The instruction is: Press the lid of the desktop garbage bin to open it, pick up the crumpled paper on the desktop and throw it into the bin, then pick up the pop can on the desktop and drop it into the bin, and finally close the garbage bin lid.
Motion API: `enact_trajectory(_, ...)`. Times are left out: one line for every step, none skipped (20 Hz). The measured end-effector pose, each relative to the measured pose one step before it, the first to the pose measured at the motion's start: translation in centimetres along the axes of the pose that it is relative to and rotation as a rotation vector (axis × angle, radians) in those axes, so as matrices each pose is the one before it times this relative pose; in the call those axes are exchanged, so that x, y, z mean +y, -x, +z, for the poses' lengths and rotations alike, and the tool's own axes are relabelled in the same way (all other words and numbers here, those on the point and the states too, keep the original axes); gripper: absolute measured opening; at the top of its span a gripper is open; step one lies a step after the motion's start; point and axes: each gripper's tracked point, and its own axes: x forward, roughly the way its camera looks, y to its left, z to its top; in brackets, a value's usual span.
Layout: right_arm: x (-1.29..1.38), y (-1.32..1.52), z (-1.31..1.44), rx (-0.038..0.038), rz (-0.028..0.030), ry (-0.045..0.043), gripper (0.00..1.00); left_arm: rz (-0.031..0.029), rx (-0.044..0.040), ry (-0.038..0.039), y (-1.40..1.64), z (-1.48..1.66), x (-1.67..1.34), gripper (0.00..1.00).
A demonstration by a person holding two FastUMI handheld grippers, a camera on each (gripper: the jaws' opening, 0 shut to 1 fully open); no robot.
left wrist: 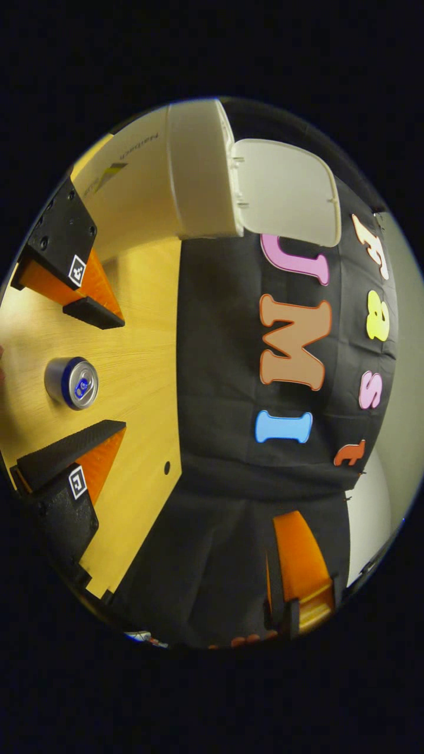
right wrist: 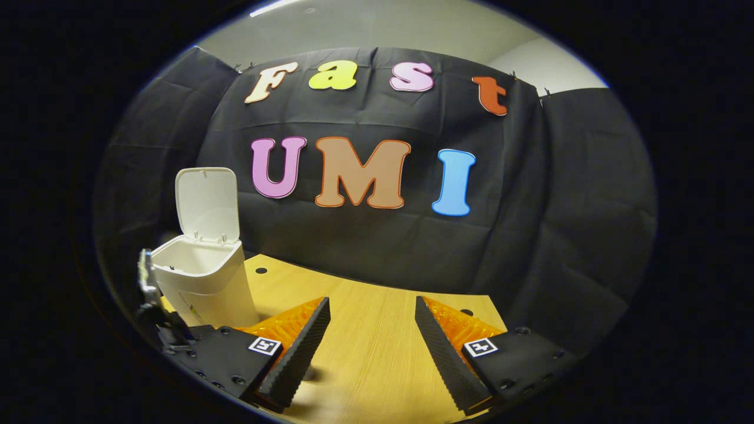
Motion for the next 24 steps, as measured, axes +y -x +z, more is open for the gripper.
enact_trajectory(-0.197, 0.304, -0.427, 0.00102, -0.01801, -0.01583, 1.0, 0.00852, 0.01722, 0.00281, -0.682, -0.83, 0.219, 0.94)
enact_trajectory(-0.262, 0.34, -0.294, -0.00261, -0.01485, -0.01699, 0.92, 0.00459, 0.01366, 0.01188, -0.698, -0.714, -0.023, 0.94)
enact_trajectory(-0.144, 0.317, -0.169, -0.00456, -0.01727, -0.01662, 0.92, 0.00152, 0.02114, 0.01581, -0.774, -0.935, -0.107, 0.94)
enact_trajectory(-0.295, 0.441, -0.015, -0.00749, -0.01613, -0.01491, 0.96, -0.00131, 0.02919, 0.01526, -0.64, -0.99, -0.169, 0.94)
enact_trajectory(0.08, 0.385, 0.043, -0.01073, -0.00717, -0.01366, 0.92, 0.00005, 0.03333, 0.01258, -0.382, -1.202, -0.145, 0.94)
enact_trajectory(0.116, 0.347, -0.159, -0.00705, 0.0018, -0.00519, 1.0, 0.00207, 0.02483, 0.00882, -0.359, -0.698, 0.074, 0.94)
enact_trajectory(-0.151, 0.159, -0.382, 0.00257, -0.00628, 0.0055, 0.96, 0.00443, 0.0184, 0.00693, -0.346, -0.884, 0.034, 0.94)
enact_trajectory(-0.267, -0.082, -0.565, 0.00773, -0.01334, 0.00919, 1.0, -0.00023, 0.01514, 0.00434, -0.36, -0.677, 0.008, 0.94)
enact_trajectory(-0.444, 0.169, -0.455, 0.00887, -0.01353, 0.00369, 0.96, -0.00051, 0.01744, 0.00029, -0.326, -0.85, -0.127, 0.94)
enact_trajectory(-0.362, 0.199, -0.158, 0.00505, -0.00776, -0.00661, 0.96, 0.00133, 0.01653, -0.00454, -0.249, -0.735, -0.02, 0.94)
enact_trajectory(-0.194, 0.177, -0.216, 0.00436, -0.00293, -0.01383, 0.96, 0.00605, 0.01835, -0.00673, -0.339, -0.632, 0.136, 0.94)
enact_trajectory(-0.148, 0.276, -0.066, 0.0057, -0.00116, -0.01145, 0.96, 0.00769, 0.0184, -0.00383, -0.111, -0.591, 0.124, 0.94)
enact_trajectory(-0.09, -0.102, -0.209, 0.00517, -0.00183, -0.01057, 0.96, 0.00387, 0.01999, 0.00085, -0.293, -0.59, 0.051, 0.94)
enact_trajectory(-0.121, -0.085, -0.189, 0.00365, -0.00348, -0.00734, 0.96, -0.00032, 0.02459, 0.00416, -0.15, -0.574, -0.069, 0.94)
enact_trajectory(-0.066, 0.039, 0.013, 0.00119, -0.00173, -0.00472, 0.96, 0.00045, 0.02395, 0.00173, -0.009, -0.524, 0.028, 0.93)
enact_trajectory(0.005, -0.009, 0.0, -0.00092, -0.0008, -0.00222, 0.96, 0.00116, 0.01539, 0.00142, 0.045, -0.477, -0.122, 0.92)
enact_trajectory(0.009, -0.017, 0.155, -0.00224, -0.00238, 0.00115, 0.96, 0.00371, -0.00488, -0.00472, 0.045, -0.025, -0.176, 0.83)
enact_trajectory(-0.042, -0.055, 0.017, -0.0022, -0.00151, 0.00356, 0.96, -0.0047, -0.00196, -0.00159, 0.085, 0.143, -0.167, 0.82)
enact_trajectory(0.074, 0.1, 0.032, -0.00042, -0.00053, 0.00385, 0.96, -0.00289, 0.00026, 0.00078, 0.132, 0.107, 0.043, 0.8)
enact_trajectory(-0.026, -0.007, -0.005, -0.0004, 0.00005, 0.00327, 0.96, -0.00241, -0.00594, -0.00079, 0.323, 0.529, 0.092, 0.8)
enact_trajectory(-0.114, 0.035, -0.065, 0.00021, -0.00081, 0.00143, 0.96, -0.00415, -0.02431, -0.00309, 0.469, 1.023, 0.218, 0.8)
enact_trajectory(-0.062, 0.073, -0.001, -0.00104, 0.0002, -0.00038, 0.96, -0.0069, -0.03331, -0.00162, 0.56, 1.578, 0.059, 0.8)
enact_trajectory(-0.14, -0.006, -0.023, -0.00201, -0.00113, -0.0001, 0.96, -0.00346, -0.03118, -0.00358, 0.584, 1.714, -0.096, 0.8)
enact_trajectory(-0.186, 0.152, -0.042, -0.00019, -0.00111, 0.00061, 0.96, -0.00581, -0.02702, 0.00102, 0.821, 1.854, 0.066, 0.8)
